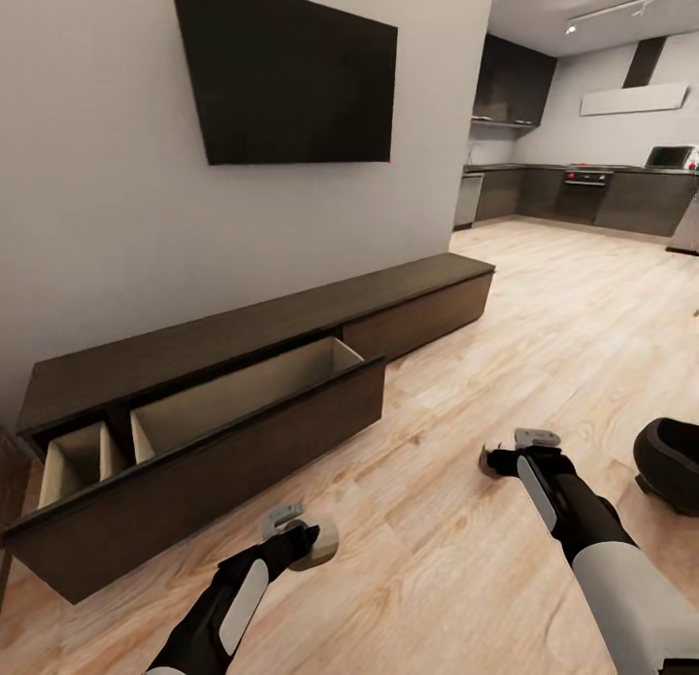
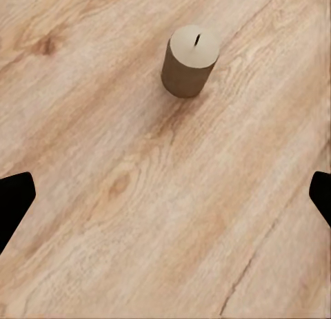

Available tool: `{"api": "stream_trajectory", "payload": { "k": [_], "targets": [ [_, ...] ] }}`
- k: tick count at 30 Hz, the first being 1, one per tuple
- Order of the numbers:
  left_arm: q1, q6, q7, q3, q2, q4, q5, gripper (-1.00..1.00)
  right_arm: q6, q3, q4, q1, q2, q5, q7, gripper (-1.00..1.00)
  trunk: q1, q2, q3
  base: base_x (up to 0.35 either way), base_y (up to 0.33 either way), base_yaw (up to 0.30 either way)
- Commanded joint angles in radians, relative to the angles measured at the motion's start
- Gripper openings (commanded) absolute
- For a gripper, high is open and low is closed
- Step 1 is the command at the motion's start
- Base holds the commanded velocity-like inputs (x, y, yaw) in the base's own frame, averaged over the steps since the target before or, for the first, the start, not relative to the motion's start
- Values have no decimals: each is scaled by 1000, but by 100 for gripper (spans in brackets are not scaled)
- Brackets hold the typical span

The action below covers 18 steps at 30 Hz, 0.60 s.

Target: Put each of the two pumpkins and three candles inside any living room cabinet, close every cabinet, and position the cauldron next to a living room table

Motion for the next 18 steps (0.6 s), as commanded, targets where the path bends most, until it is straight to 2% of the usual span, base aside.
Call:
{"api": "stream_trajectory", "payload": {
  "k": [1,4,6,11,15,18],
  "targets": [
    [0,6,6,-3,0,-5,10,-100,3,1,-1,0,0,-11,-7,100,0,0,-1,176,-308,-143],
    [0,22,4,-8,-5,-40,12,-100,3,2,-1,0,1,-10,-7,100,0,0,-1,154,-315,-82],
    [8,53,6,-32,-7,-98,12,-100,3,3,4,0,6,-9,-8,100,0,0,-1,154,-316,-31],
    [100,135,9,-71,-1,-346,13,-100,7,4,14,0,30,-7,-11,100,0,0,-1,218,-269,-11],
    [124,153,10,-78,0,-399,13,-100,7,5,42,0,41,-7,-27,100,0,0,-1,288,-159,-2],
    [134,156,12,-81,0,-413,13,-100,5,4,89,-2,71,-6,-34,100,0,0,-1,324,-50,-1]
  ]
}}
